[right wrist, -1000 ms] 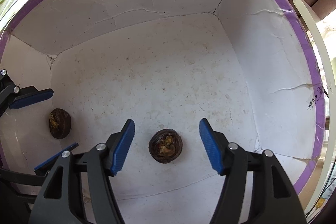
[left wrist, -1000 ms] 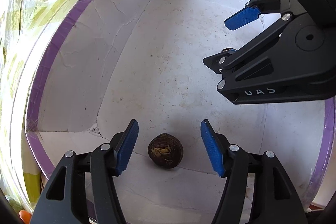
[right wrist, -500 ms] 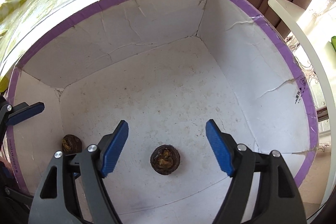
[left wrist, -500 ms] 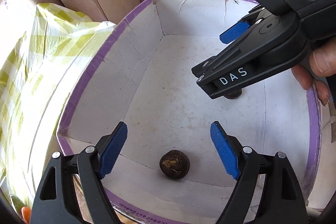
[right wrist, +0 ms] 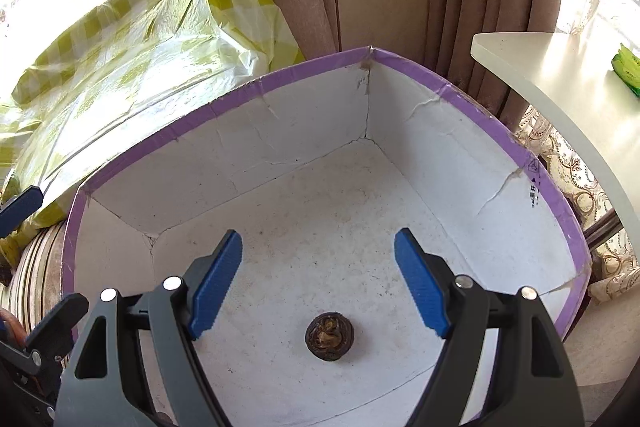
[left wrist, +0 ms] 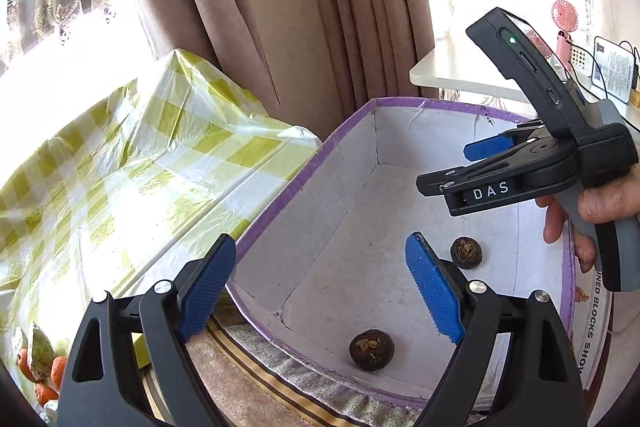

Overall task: Organize fruits
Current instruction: 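Withdraw both open tools from the box back toward the fruit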

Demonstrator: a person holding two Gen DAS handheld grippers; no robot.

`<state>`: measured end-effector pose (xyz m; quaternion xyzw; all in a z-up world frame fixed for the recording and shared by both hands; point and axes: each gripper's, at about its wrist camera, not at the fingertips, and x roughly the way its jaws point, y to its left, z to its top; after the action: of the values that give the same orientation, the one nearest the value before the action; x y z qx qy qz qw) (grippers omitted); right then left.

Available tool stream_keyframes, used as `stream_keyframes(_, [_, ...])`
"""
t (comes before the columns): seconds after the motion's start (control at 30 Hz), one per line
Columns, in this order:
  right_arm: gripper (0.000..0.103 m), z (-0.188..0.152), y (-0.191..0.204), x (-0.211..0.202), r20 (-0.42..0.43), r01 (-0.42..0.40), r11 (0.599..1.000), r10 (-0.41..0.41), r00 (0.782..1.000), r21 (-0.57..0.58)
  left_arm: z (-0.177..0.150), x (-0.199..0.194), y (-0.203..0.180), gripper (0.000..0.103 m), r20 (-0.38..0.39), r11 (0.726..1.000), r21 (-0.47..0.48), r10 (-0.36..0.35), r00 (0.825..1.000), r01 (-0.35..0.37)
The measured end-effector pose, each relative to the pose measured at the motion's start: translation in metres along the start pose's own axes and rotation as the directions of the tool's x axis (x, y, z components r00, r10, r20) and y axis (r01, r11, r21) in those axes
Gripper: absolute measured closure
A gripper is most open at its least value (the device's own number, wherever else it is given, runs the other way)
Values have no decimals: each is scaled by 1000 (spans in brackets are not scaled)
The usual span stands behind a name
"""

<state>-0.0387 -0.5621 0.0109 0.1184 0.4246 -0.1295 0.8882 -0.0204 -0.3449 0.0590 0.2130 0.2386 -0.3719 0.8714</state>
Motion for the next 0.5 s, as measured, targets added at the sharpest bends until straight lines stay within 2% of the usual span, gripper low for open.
stream_keyframes(0.1, [20,0,3,-14,68,19,1000,-18,998,-20,-2,-7,7,19,42,999,-44,4,999,-3])
stream_keyframes(0.2, [12,1,10,-39,155,9,1000,-5,988,-27,-4,-16,16,19,79,997,-77,11,997,-5])
stream_keyframes(0.27, [10,3,18,-51,194,1,999,5,981,-32,-6,-24,21,18,90,996,-92,26,996,-18])
stream_keyframes(0.37, [2,5,38,-64,215,-1,998,16,976,-71,-11,-36,28,15,111,992,-119,46,993,-33])
stream_keyframes(0.5, [2,3,69,-73,210,-33,991,61,976,-133,-20,-54,40,15,126,984,-170,67,990,-45])
